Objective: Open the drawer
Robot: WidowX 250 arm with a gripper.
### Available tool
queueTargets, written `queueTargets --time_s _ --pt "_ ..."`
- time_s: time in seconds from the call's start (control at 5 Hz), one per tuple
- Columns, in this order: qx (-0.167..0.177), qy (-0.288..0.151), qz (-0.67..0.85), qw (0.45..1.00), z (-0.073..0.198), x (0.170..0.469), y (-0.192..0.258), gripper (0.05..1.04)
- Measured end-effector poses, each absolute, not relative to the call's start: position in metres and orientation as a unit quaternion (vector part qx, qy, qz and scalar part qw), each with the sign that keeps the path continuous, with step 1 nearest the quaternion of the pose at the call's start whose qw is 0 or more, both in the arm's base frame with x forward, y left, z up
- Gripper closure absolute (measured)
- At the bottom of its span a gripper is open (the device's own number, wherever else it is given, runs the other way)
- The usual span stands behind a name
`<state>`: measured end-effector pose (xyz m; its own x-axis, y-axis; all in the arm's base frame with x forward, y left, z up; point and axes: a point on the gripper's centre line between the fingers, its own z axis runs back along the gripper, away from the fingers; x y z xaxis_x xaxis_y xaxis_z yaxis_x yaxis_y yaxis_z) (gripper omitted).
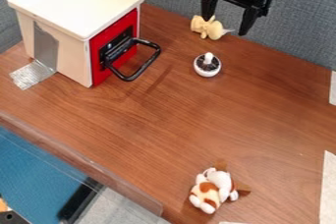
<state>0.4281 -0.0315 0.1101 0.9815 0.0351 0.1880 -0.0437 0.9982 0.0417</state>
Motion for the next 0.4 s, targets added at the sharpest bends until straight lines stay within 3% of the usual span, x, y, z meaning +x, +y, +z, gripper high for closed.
queueTargets --time_s 0.2,0.4 --pt "0.025 -0.072 0.02 0.997 0.092 0.425 -0.031 0.083" --pt "0.039 -0.044 0.013 0.998 0.061 0.399 -0.018 0.083"
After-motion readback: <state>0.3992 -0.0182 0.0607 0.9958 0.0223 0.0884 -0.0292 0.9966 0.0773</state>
